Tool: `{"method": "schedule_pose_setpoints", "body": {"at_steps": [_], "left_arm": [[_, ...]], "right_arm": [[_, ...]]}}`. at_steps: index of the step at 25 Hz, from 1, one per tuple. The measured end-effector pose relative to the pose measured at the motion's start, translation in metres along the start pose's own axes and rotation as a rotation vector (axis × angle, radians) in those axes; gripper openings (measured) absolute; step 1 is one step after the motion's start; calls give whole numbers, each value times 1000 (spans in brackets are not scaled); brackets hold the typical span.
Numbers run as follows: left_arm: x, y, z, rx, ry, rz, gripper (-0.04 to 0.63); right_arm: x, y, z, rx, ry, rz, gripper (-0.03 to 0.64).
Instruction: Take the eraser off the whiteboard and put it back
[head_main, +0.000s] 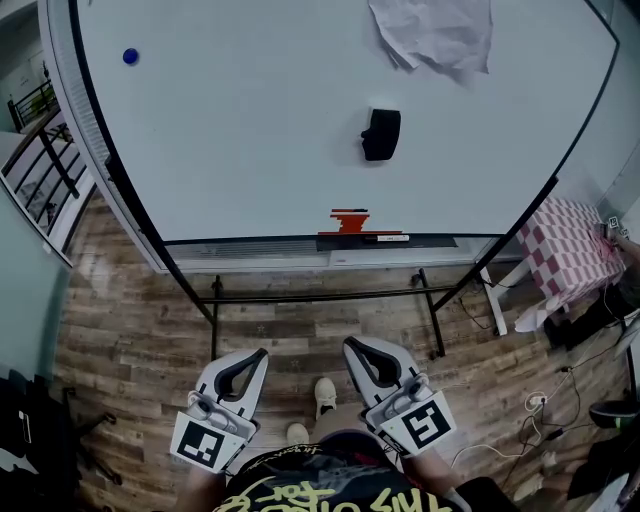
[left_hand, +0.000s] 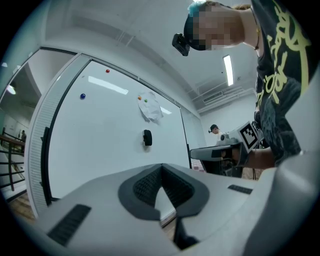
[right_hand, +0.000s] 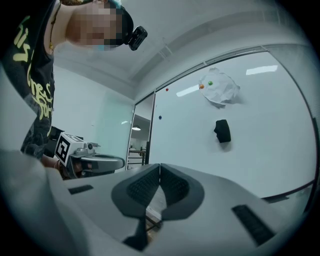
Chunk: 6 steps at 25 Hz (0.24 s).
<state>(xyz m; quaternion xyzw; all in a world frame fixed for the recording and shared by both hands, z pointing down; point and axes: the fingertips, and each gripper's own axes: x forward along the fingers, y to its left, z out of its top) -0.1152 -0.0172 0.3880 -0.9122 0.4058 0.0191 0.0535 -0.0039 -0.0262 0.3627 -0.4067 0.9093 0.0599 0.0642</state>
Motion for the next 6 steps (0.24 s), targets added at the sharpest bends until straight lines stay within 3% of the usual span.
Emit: {"method": "schedule_pose_setpoints", "body": {"at_steps": [6], "left_arm": [[-2,-1,-2,-26,10,10,3]], "right_arm": [[1,1,2,2,-10,1,9]]}}
